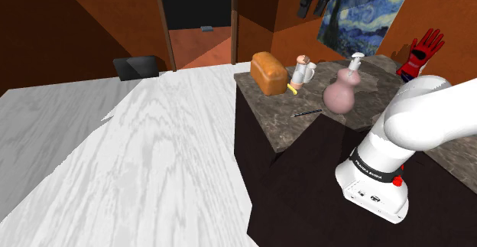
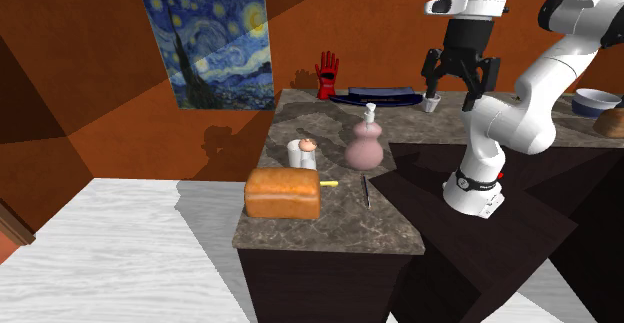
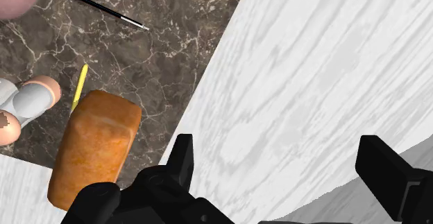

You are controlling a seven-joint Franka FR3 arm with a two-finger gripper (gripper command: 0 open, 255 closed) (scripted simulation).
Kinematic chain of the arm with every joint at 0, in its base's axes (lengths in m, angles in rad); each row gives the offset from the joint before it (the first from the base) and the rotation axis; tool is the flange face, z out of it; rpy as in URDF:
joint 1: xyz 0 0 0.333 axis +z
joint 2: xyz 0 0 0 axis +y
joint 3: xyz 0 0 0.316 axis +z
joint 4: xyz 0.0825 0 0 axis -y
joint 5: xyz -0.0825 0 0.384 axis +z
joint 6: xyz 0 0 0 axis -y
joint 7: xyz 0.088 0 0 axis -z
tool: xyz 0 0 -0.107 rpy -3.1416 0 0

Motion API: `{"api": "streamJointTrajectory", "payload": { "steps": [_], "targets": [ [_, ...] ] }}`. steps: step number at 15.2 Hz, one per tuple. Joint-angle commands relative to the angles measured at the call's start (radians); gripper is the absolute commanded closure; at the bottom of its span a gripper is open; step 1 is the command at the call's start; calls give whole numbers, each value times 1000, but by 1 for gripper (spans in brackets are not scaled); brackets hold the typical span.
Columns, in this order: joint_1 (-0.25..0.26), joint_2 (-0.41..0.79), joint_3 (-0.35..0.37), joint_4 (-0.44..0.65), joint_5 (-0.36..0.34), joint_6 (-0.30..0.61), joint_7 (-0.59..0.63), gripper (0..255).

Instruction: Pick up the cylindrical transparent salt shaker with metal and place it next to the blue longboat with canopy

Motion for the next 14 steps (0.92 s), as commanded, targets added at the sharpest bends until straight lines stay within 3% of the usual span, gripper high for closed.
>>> {"api": "streamJointTrajectory", "payload": {
  "steps": [1, 14],
  "targets": [
    [0, 0, 0, 0, 0, 0, 0, 0],
    [-87, 95, -221, -196, -122, 337, -238, 0]
  ]
}}
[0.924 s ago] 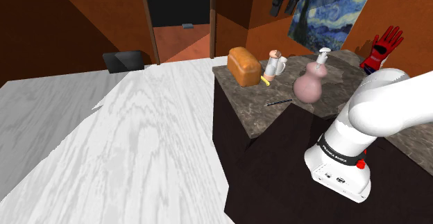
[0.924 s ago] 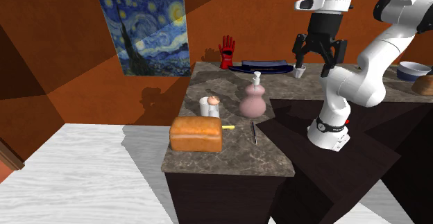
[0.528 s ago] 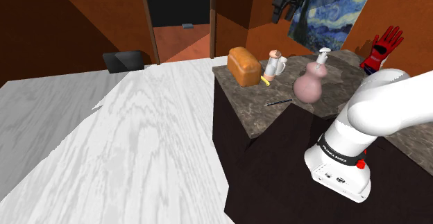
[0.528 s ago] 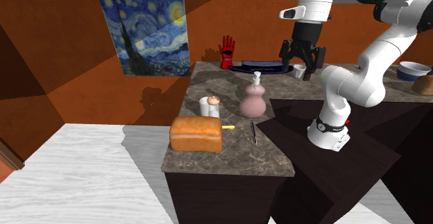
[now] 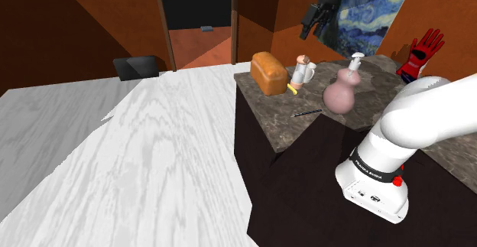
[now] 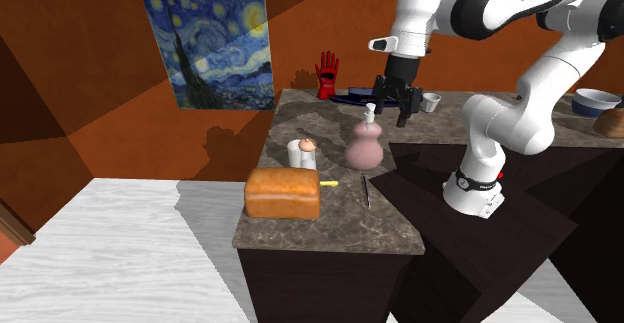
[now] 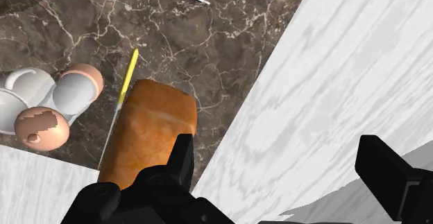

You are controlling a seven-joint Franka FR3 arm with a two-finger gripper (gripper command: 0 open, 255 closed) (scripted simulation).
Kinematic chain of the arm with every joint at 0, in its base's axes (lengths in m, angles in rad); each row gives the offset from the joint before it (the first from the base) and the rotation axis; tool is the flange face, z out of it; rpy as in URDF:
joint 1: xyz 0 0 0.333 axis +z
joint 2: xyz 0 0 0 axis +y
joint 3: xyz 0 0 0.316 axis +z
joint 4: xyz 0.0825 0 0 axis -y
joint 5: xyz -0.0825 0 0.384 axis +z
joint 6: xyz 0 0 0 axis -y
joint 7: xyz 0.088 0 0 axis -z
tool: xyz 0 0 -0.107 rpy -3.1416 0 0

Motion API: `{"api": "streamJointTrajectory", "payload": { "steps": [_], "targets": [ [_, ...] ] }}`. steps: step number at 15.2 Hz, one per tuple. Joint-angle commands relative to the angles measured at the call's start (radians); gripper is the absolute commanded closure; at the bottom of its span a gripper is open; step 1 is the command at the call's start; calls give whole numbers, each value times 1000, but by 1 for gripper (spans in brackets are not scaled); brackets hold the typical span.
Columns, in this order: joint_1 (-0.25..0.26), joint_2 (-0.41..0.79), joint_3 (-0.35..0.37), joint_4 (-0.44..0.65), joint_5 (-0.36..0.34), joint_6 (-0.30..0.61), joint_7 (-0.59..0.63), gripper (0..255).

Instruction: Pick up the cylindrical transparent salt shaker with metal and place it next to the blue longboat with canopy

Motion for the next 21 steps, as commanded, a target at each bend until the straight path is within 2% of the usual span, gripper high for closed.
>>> {"api": "streamJointTrajectory", "payload": {
  "steps": [1, 8, 13, 17, 21],
  "targets": [
    [-10, 37, -37, -6, -14, 54, -38, 0],
    [-28, 198, -177, -13, -28, 249, -180, 0],
    [-13, 348, -288, 24, 15, 379, -304, 0],
    [17, 490, -383, 79, 106, 464, -433, 0],
    [46, 655, -467, 158, 269, 519, -603, 0]
  ]
}}
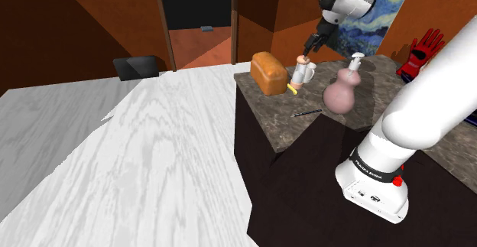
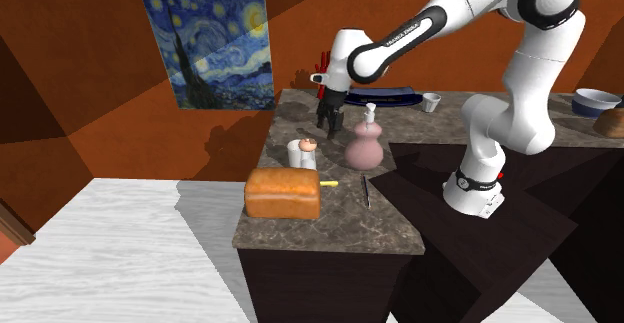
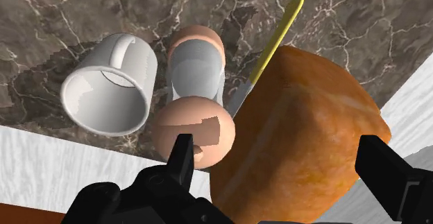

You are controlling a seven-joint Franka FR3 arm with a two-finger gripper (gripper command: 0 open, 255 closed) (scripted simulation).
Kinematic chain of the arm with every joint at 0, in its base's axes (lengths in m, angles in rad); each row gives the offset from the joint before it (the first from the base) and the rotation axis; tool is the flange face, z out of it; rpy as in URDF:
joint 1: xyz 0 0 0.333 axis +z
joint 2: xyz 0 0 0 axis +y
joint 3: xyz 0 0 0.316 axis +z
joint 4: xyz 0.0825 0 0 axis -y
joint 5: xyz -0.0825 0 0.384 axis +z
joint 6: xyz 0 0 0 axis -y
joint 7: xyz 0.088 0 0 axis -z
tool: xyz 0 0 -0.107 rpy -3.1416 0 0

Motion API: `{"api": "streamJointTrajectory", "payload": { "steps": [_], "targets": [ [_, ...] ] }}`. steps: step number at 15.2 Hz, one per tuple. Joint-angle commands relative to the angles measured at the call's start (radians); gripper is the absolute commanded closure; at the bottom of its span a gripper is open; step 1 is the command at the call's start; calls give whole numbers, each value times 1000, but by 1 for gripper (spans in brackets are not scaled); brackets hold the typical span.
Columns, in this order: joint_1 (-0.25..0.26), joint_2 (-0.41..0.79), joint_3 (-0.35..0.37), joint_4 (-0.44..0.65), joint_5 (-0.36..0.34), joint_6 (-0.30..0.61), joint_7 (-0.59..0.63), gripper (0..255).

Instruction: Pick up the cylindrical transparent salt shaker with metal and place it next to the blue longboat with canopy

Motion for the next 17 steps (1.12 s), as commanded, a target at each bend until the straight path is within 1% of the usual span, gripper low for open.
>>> {"api": "streamJointTrajectory", "payload": {
  "steps": [1, 3, 4, 11, 12, 17],
  "targets": [
    [9, 95, -38, 54, 103, 16, -101, 0],
    [-2, 188, -55, 108, 212, 19, -199, 0],
    [-13, 215, -51, 125, 242, 19, -225, 0],
    [-32, 311, -12, 132, 363, 69, -306, 0],
    [-34, 319, -8, 133, 373, 73, -312, 0],
    [-34, 319, -8, 133, 373, 73, -312, 0]
  ]
}}
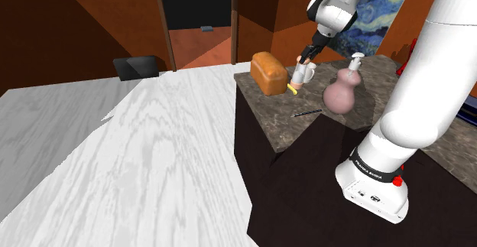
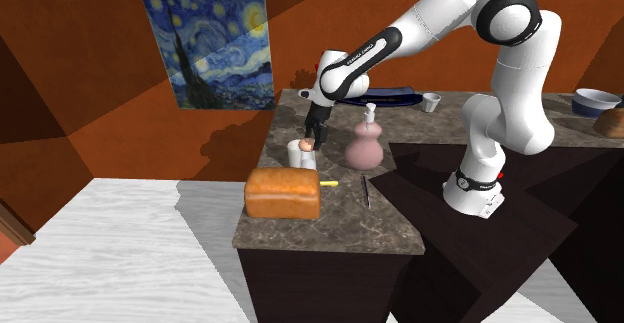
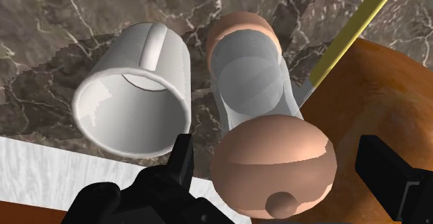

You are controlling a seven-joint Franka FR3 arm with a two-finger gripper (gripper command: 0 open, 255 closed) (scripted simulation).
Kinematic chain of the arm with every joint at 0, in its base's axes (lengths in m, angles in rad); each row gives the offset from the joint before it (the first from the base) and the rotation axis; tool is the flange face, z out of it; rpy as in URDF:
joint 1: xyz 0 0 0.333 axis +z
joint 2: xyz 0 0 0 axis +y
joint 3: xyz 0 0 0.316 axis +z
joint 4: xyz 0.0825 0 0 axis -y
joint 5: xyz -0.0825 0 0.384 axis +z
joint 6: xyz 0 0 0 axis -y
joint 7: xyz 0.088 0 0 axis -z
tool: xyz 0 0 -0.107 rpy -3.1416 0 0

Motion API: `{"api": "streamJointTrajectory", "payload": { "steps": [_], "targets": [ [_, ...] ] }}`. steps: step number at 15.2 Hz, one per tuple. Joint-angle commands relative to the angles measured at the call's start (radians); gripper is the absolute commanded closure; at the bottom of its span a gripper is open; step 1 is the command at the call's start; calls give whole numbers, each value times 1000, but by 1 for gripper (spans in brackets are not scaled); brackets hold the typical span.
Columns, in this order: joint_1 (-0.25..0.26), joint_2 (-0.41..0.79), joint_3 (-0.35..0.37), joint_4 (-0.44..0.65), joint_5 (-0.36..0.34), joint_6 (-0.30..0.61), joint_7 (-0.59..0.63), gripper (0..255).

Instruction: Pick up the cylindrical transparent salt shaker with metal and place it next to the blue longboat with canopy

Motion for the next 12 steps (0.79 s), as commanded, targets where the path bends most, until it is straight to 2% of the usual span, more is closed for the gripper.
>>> {"api": "streamJointTrajectory", "payload": {
  "steps": [1, 2, 3, 12],
  "targets": [
    [0, 0, 0, 0, 0, 0, 0, 0],
    [0, 0, 0, 0, 0, 0, 0, 0],
    [0, 0, 0, 0, 0, 0, 0, 255],
    [0, 0, 0, 0, 0, 0, 0, 255]
  ]
}}
